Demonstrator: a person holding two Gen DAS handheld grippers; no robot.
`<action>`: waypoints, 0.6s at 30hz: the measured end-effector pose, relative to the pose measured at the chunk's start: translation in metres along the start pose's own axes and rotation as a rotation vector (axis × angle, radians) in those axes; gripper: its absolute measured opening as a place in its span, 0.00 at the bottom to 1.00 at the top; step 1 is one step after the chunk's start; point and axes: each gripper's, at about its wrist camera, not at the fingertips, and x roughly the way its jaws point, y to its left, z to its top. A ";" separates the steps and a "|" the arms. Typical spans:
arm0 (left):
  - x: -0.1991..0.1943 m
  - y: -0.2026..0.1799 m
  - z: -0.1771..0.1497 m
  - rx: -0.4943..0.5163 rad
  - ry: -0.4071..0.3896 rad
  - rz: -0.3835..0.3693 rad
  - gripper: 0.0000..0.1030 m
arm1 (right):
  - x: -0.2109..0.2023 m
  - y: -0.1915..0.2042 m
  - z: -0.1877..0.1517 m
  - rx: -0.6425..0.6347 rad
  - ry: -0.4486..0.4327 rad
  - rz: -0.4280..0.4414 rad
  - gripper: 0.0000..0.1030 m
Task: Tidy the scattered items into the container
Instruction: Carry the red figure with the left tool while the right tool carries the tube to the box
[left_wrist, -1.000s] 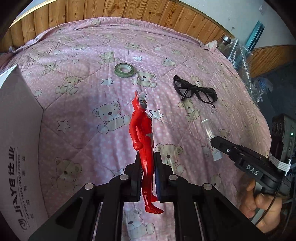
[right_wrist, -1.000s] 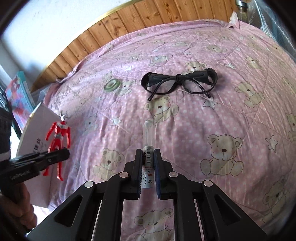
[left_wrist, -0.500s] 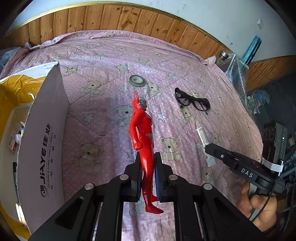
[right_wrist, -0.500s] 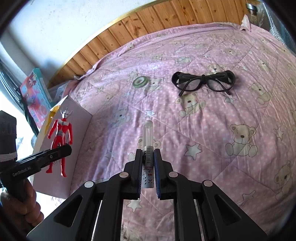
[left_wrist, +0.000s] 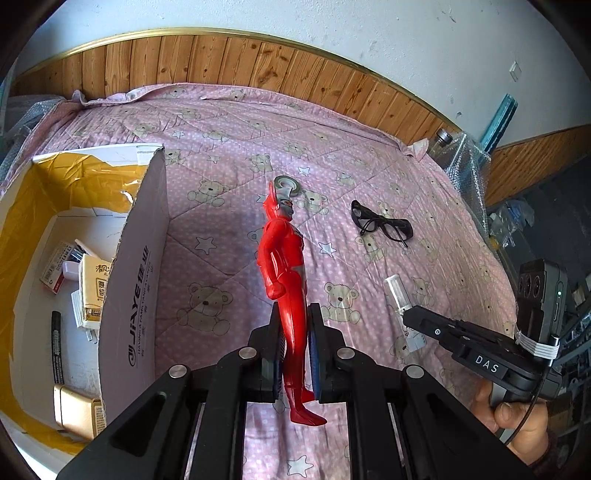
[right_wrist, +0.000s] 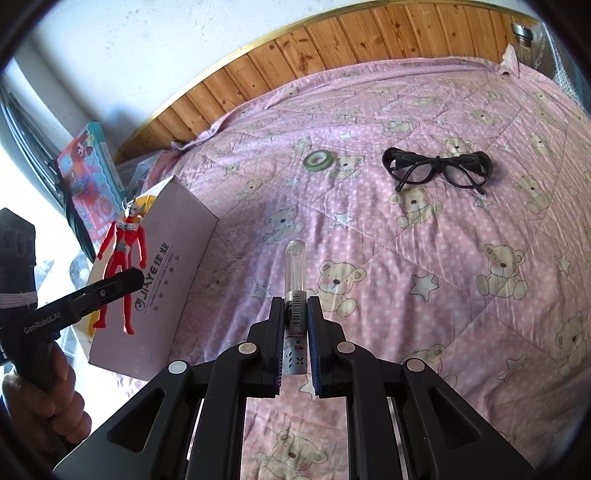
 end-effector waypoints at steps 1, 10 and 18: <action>-0.002 0.001 -0.001 -0.002 -0.004 0.003 0.12 | -0.001 0.003 0.000 -0.005 0.000 0.001 0.12; -0.019 0.007 -0.003 -0.011 -0.037 -0.003 0.12 | -0.005 0.024 -0.002 -0.042 0.003 0.025 0.12; -0.031 0.015 -0.004 -0.029 -0.058 -0.012 0.12 | -0.012 0.044 0.000 -0.070 -0.007 0.055 0.12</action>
